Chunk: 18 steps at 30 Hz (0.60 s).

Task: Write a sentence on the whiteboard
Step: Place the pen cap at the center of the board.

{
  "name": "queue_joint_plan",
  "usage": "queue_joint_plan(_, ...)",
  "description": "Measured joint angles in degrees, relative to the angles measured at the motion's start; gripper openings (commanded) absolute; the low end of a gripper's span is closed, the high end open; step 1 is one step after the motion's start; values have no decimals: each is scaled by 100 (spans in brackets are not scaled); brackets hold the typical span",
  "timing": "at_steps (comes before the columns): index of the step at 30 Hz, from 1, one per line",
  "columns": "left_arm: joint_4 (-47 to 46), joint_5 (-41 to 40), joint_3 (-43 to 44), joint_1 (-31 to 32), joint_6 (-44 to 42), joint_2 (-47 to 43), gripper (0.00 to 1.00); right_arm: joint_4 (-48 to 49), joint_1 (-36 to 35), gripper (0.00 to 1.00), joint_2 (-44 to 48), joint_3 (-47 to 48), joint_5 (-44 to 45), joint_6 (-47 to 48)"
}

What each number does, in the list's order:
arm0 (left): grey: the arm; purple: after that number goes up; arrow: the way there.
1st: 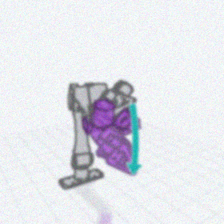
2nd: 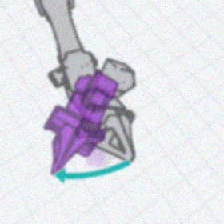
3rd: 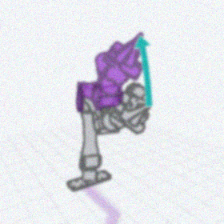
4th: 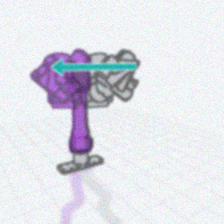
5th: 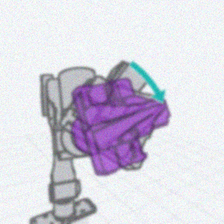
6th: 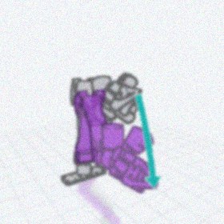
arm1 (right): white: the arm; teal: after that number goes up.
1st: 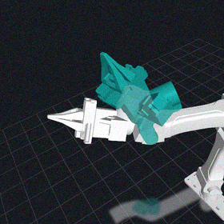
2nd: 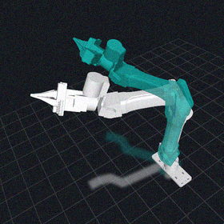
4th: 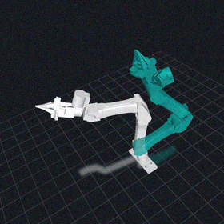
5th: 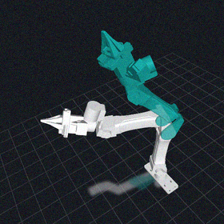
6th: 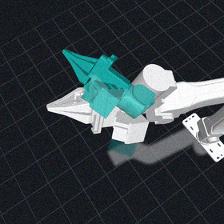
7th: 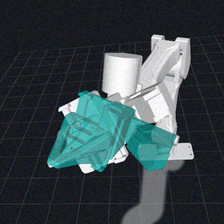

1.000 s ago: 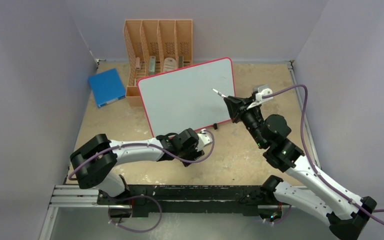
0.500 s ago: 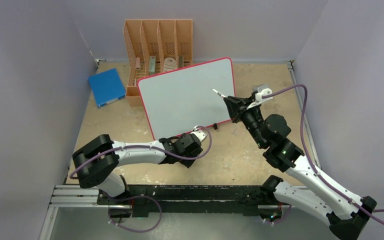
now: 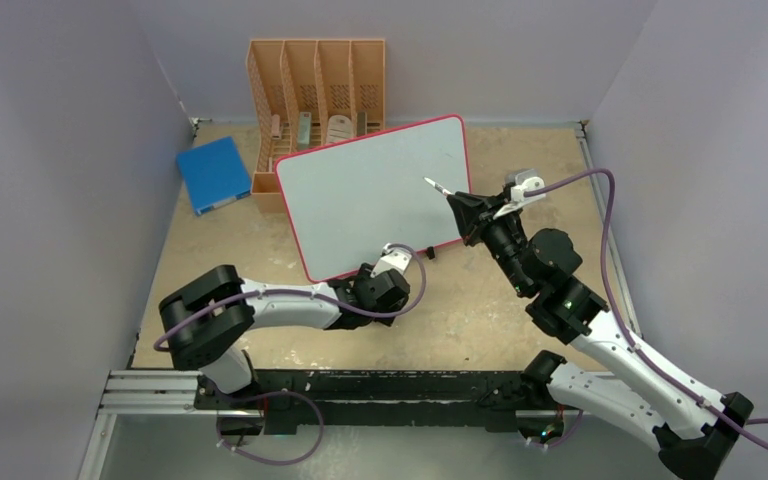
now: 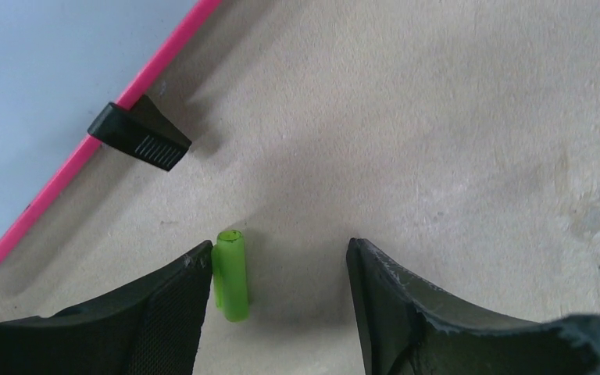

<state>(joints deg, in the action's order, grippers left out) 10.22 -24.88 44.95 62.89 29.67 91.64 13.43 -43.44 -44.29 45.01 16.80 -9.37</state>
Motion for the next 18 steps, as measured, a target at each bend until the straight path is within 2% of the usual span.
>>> queue_joint_plan(9,153,-831,422,308,588,498,66,0,0,0,0,0,-26,0)
queue_joint_plan(18,-852,-551,-136,352,684,306,70,-17,0,0,0,0,-129,-28)
